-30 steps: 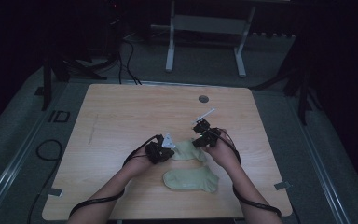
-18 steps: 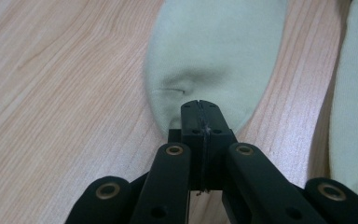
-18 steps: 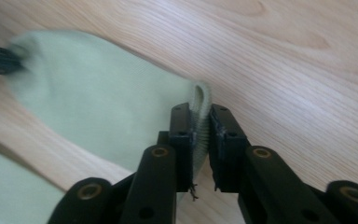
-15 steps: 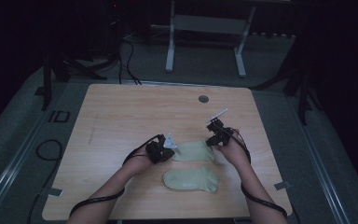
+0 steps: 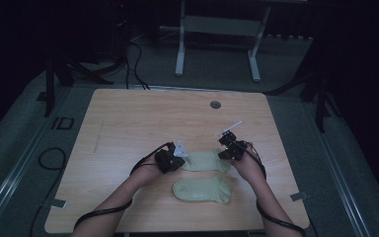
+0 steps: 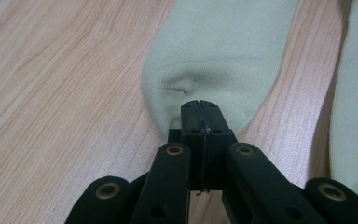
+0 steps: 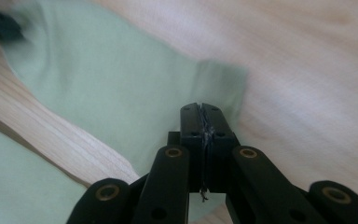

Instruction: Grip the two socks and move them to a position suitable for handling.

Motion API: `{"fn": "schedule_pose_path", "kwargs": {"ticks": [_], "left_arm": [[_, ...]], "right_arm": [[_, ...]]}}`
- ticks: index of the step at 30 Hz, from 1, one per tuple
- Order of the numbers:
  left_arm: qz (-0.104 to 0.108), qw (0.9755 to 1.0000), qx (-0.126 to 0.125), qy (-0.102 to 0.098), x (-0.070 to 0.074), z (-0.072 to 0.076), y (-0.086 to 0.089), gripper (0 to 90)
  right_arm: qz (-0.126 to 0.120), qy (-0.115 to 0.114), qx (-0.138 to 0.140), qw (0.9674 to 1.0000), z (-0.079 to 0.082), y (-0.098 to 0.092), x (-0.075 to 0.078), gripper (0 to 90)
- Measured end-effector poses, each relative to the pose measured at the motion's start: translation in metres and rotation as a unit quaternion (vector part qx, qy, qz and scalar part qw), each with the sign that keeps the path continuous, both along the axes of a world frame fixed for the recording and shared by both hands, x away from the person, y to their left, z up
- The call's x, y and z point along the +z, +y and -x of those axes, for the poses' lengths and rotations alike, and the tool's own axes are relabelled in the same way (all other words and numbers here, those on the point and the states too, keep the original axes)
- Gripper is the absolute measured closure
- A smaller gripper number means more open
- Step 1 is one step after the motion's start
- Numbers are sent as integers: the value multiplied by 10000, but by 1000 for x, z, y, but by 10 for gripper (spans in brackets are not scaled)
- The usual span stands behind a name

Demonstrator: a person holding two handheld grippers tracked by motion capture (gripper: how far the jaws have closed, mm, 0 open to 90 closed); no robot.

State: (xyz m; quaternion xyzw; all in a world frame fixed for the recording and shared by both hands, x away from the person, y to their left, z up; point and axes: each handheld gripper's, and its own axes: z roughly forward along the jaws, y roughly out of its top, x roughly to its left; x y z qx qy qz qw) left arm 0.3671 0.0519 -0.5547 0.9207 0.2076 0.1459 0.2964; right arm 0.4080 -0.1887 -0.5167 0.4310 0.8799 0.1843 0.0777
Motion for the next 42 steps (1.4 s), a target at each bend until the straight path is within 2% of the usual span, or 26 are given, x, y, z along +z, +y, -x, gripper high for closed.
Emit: {"fn": "schedule_pose_path", "kwargs": {"ticks": [3,4,9,12,15,19,23,26,29,31,34,37,40,42], "left_arm": [[18,10000,23,21,0,-1,1,894],[14,10000,35,23,0,-1,1,893],[-88,10000,45,8,1,-8,-1,893],[-113,9999,72,-19,2,-12,-3,893],[-113,9999,67,35,2,-16,-3,892],[-185,9998,63,-29,3,-17,-4,892],[-65,9999,107,29,2,-18,-2,892],[-58,9999,108,66,2,-19,-2,890],[98,9998,127,155,7,-22,1,812],[131,9996,192,147,13,-23,3,806],[236,9991,272,225,23,-19,4,743],[118,9994,209,266,30,-10,3,655],[47,9992,186,357,32,-1,4,621],[-33,9990,258,375,32,4,6,618]], "right_arm": [[76,168,-85,9998,-3,-2,-14,891],[20,149,-122,9998,-4,-4,-16,891],[-29,139,-297,9995,-10,-13,-16,892],[27,108,-275,9996,-9,-12,-16,888],[93,96,-254,9996,-7,-9,-16,887],[55,121,-281,9995,-7,-10,-16,882],[21,154,-288,9995,-7,-10,-16,875],[8,175,-269,9995,-8,-9,-15,862],[-140,264,-240,9993,-7,-8,-13,845],[-124,198,-177,9996,-6,-6,-9,835],[-148,118,-201,9996,-6,-6,-4,802],[-213,54,-197,9996,-5,-7,-1,738],[-318,27,-119,9994,-2,-8,1,665],[-349,21,-72,9994,1,-8,1,638]]}}
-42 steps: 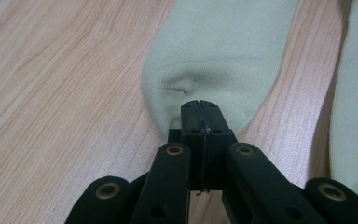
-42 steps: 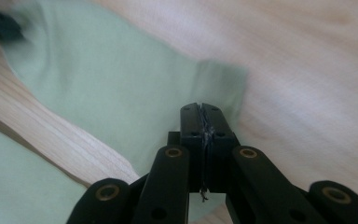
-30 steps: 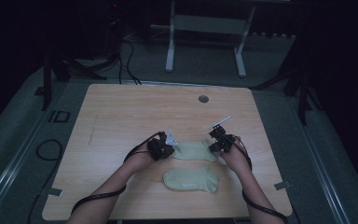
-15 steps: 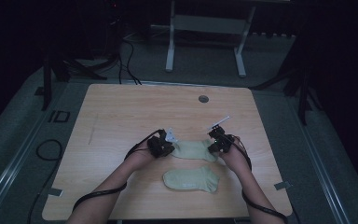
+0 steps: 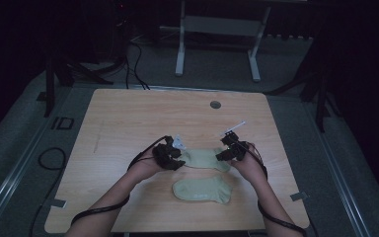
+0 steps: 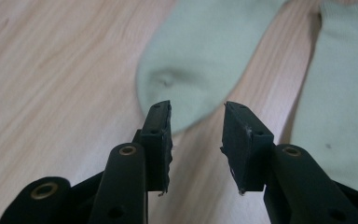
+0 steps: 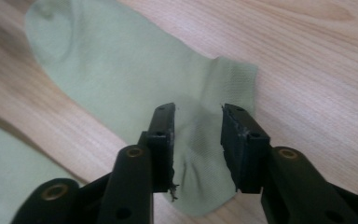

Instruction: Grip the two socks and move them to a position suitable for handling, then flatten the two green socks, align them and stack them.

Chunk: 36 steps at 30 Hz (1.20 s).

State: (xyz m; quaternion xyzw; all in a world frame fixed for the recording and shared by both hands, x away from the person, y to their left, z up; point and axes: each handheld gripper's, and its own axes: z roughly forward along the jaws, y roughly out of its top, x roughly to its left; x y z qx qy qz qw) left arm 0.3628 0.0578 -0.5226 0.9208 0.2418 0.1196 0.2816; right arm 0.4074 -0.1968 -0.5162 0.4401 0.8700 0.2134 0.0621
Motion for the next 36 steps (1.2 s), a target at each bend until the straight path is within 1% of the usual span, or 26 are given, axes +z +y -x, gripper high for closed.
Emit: {"fn": "schedule_pose_path", "kwargs": {"ticks": [2,4,5,6,9,13,15,16,18,20,22,25,28,29,31,33,36], "left_arm": [[3,9999,79,63,1,5,3,566],[49,9999,87,96,3,11,6,563],[76,9999,72,111,4,15,7,560],[96,9998,86,126,5,18,7,539],[68,9999,46,105,8,28,7,533],[9,9995,68,296,7,40,9,533],[-43,9995,56,317,4,46,10,532],[-29,9994,85,345,3,48,11,527],[-57,9993,102,357,-1,53,12,514],[10,9991,136,409,-3,57,14,508],[22,9990,181,412,-6,59,14,498],[124,9986,211,467,-8,62,14,497],[111,9986,249,459,-11,63,12,497],[123,9985,263,461,-13,63,12,497],[115,9985,255,468,-15,64,10,485],[93,9987,213,449,-17,65,9,486],[76,9988,198,447,-19,67,7,486]], "right_arm": [[-36,-15,0,10000,3,0,1,606],[-63,-66,47,9999,8,-1,2,579],[-74,-87,60,9999,10,-1,4,579],[-91,-104,94,9999,13,-2,5,575],[-116,-191,150,9996,21,-4,9,570],[-180,-299,206,9992,36,-10,14,567],[-169,-359,247,9989,45,-13,15,567],[-164,-374,252,9988,49,-15,15,567],[-148,-405,277,9987,57,-19,14,568],[-135,-399,272,9987,64,-23,12,568],[-136,-378,255,9989,72,-26,9,570],[-127,-333,297,9989,81,-28,2,572],[-213,-343,307,9987,89,-28,-2,576],[-179,-346,334,9987,92,-26,-4,576],[-29,-354,392,9986,97,-23,-9,575],[51,-352,431,9984,100,-20,-13,575],[234,-364,480,9979,103,-15,-19,575]]}}
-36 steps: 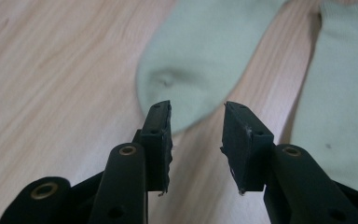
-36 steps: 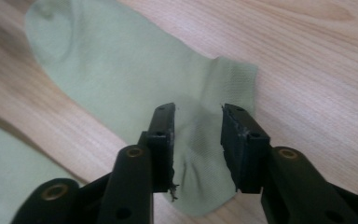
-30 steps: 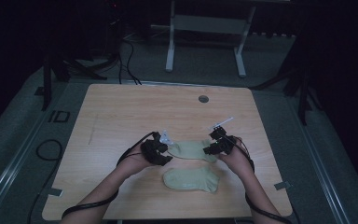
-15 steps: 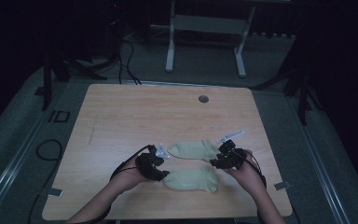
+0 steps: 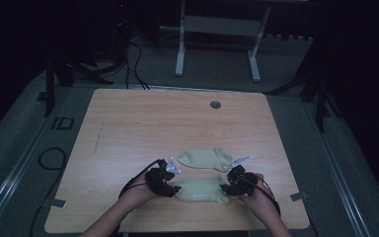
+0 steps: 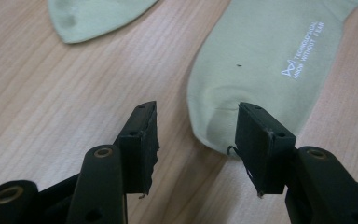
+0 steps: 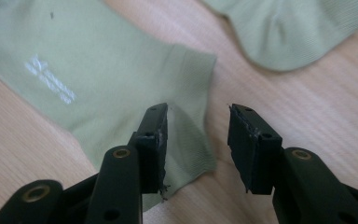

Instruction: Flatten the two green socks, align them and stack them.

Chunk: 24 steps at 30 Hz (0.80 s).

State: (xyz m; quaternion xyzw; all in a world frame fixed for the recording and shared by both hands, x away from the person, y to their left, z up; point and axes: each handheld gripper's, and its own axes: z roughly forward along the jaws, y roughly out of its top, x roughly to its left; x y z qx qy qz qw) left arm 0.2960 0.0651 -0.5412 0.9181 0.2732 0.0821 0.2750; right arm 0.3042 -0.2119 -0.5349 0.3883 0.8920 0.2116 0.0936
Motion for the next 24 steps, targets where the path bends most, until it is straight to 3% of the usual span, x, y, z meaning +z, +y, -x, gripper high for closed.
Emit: {"fn": "schedule_pose_path", "kwargs": {"ticks": [4,9,11,12,16,18,24], "left_arm": [[-76,10000,-12,-36,-2,2,-2,508],[-147,9998,-42,-93,-5,3,-6,621],[-147,9998,-42,-93,-5,3,-6,643],[-165,9998,-57,-45,-6,2,-9,691],[-171,9998,-79,-95,-6,2,-12,863],[-183,9997,-86,-121,-6,3,-12,879],[236,9992,97,-294,15,4,-5,886]], "right_arm": [[83,12,25,10000,3,3,-5,592],[109,-48,61,9999,8,5,-5,704],[97,-55,73,9999,9,6,-5,704],[76,-26,97,9999,9,7,-5,773],[87,35,127,9999,10,9,-4,835],[90,80,126,9998,10,9,-3,845],[-260,-38,93,9996,12,0,17,850]]}}
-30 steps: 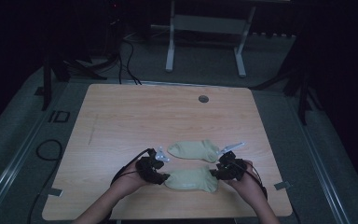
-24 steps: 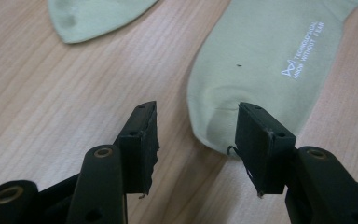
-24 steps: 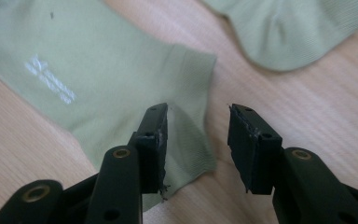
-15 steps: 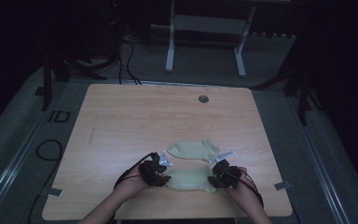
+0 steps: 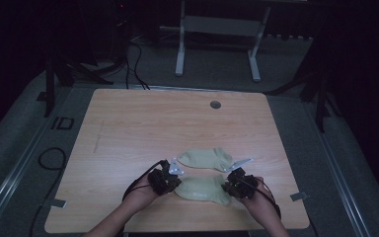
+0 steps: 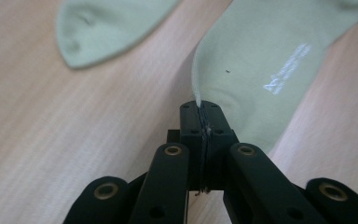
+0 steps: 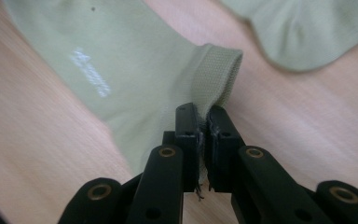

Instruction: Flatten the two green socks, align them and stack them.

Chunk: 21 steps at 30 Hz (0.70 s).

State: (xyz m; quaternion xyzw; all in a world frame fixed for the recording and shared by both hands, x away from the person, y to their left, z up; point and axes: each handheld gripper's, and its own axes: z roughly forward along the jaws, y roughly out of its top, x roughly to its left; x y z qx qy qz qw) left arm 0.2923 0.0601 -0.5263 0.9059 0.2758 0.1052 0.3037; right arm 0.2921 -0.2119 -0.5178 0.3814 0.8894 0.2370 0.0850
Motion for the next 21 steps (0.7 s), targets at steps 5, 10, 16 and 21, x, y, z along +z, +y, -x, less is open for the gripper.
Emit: {"fn": "schedule_pose_path", "kwargs": {"ticks": [5,10,16,21], "left_arm": [[142,9997,101,-143,21,-6,4,886],[202,9992,215,-273,41,-20,4,886],[90,9991,328,-243,48,-43,-1,886],[80,9989,462,-41,40,-64,-3,886]], "right_arm": [[-272,-205,-61,9994,-7,-7,29,850],[-287,-301,-104,9991,-27,-8,46,850],[-211,-219,-196,9993,-54,-9,53,850],[-108,-66,-323,9994,-79,-8,48,849]]}}
